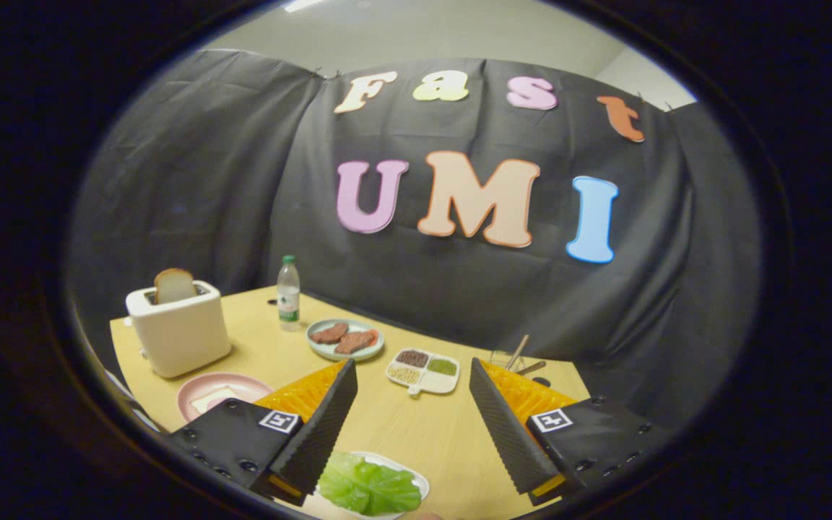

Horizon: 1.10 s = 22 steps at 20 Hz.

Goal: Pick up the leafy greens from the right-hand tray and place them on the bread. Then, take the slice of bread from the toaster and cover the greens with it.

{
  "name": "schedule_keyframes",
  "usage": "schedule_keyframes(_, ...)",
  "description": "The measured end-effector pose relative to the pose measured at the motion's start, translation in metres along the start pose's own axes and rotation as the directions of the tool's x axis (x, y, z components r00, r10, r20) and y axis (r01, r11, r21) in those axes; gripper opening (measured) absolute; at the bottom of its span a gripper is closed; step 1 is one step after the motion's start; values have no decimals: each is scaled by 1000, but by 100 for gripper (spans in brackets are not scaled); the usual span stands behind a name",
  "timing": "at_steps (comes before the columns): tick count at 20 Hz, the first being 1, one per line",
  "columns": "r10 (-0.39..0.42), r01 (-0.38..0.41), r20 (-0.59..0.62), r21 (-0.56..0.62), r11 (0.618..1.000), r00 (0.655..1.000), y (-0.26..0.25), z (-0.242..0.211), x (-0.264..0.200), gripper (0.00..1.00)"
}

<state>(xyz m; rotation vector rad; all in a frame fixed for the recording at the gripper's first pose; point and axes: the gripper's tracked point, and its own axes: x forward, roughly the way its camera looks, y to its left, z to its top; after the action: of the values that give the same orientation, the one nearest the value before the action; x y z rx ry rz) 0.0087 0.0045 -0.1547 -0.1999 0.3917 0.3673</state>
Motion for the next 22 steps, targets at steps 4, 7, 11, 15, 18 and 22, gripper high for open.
schedule_keyframes(4, 112, -121, -120, -70, 990, 986, 20, -44, 8, 100)
schedule_keyframes(7, 189, -213, -231, -85, 973, 954, 37, -84, 12, 100)
schedule_keyframes(11, 264, -321, -370, -100, 942, 891, 56, -136, 12, 100)
schedule_keyframes(15, 323, -412, -496, -80, 908, 806, 73, -183, 10, 100)
schedule_keyframes(18, 341, -447, -558, -61, 892, 756, 77, -206, 11, 100)
schedule_keyframes(22, 331, -461, -611, -62, 885, 719, 77, -224, 14, 100)
